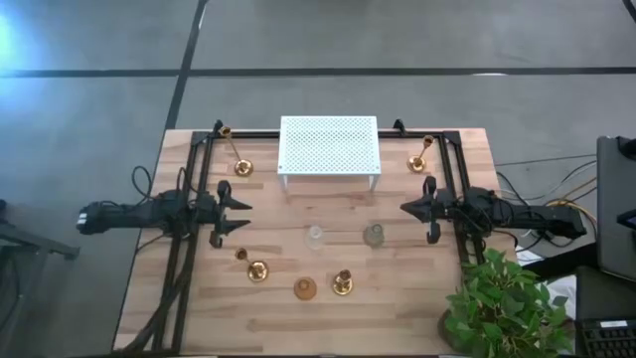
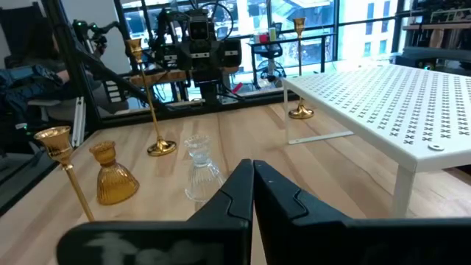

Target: Pick & Place candle stick holders

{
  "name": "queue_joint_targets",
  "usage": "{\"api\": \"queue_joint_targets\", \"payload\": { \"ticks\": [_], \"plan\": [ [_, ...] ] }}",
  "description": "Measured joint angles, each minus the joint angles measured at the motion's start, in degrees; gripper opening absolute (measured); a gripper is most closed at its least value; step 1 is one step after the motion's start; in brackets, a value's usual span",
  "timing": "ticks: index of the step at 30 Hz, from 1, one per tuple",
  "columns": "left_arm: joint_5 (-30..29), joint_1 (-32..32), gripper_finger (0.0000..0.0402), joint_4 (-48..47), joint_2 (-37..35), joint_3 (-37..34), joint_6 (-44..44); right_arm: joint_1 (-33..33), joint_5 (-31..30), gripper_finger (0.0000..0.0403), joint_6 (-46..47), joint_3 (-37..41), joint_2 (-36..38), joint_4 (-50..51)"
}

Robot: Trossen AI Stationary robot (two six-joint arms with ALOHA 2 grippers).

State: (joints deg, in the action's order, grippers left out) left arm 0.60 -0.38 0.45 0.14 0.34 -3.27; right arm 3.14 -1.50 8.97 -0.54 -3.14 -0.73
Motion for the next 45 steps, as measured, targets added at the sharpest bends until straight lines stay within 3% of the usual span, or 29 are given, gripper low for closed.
{"api": "queue_joint_targets", "payload": {
  "ticks": [15,23,27,34,41,45],
  "plan": [
    [0.02,-0.01,0.0197,-0.01,0.01,0.0,0.01,0.02,-0.13,0.0008,0.1,0.0,-0.02,-1.35],
    [0.01,-0.02,0.0197,0.0,0.01,0.0,0.01,0.12,-0.15,0.0008,12.79,-1.05,-1.23,-24.82],
    [0.01,-0.02,0.0197,0.0,0.04,0.0,0.02,0.13,-2.07,0.0008,9.41,-8.97,-6.21,-16.69],
    [0.02,-0.02,0.0197,0.04,0.09,0.0,0.02,0.15,-18.42,0.0008,-1.79,-29.28,-21.87,-6.93],
    [0.0,-0.02,0.0197,0.07,0.09,0.0,0.02,0.13,-26.16,0.0008,2.9,-47.56,-33.71,13.36],
    [0.02,-0.02,0.0197,0.08,0.09,0.0,0.01,-0.17,-30.9,0.0008,2.79,-55.29,-39.93,17.0]
  ]
}}
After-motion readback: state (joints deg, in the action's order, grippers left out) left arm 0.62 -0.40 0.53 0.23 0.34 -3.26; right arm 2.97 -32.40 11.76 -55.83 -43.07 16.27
